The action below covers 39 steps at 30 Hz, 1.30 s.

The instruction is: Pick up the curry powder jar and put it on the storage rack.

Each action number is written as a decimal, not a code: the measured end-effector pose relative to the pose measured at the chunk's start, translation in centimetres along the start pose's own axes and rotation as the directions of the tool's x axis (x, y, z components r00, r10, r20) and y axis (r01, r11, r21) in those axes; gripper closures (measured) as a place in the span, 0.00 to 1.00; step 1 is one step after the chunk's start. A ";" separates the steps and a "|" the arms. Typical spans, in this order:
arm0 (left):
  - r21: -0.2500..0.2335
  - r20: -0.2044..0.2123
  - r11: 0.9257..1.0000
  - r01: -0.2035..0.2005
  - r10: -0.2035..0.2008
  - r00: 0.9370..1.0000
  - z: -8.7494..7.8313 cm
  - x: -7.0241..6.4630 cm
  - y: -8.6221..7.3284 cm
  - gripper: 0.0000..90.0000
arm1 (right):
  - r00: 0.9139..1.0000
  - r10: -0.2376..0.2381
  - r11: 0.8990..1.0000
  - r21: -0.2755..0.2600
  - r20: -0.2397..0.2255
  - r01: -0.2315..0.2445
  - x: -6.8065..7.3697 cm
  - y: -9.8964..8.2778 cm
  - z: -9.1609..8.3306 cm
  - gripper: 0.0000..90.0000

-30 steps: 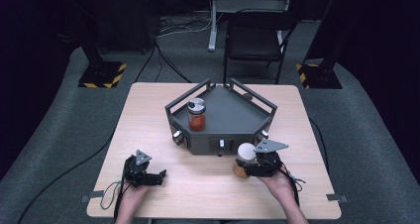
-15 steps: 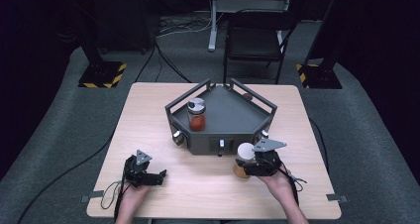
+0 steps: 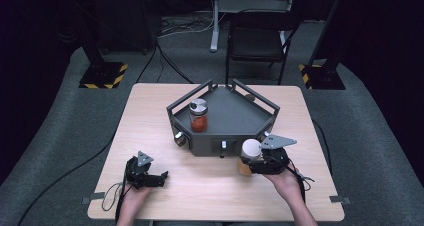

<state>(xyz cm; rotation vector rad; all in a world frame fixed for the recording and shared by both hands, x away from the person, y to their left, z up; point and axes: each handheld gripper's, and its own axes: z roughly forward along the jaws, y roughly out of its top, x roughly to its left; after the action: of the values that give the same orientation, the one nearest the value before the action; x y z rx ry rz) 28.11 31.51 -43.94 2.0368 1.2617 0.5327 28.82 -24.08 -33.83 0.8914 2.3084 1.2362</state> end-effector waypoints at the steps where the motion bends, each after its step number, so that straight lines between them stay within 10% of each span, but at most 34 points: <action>1: 0.000 0.000 1.000 0.000 0.000 1.000 0.0 0.0 0.0 0.00 | 1.000 0.000 1.000 -0.004 0.000 0.000 -0.1 0.1 -0.2 0.37; 39: 0.001 0.000 1.000 -0.002 0.002 1.000 0.0 0.0 0.0 0.00 | 0.999 0.010 0.996 -0.087 0.030 -0.008 -1.5 6.9 -4.2 0.37</action>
<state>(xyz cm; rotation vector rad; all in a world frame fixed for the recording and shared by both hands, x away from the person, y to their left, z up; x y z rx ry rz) 28.15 31.49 -43.92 2.0393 1.2600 0.5326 29.95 -24.80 -25.75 0.8854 2.2116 1.3069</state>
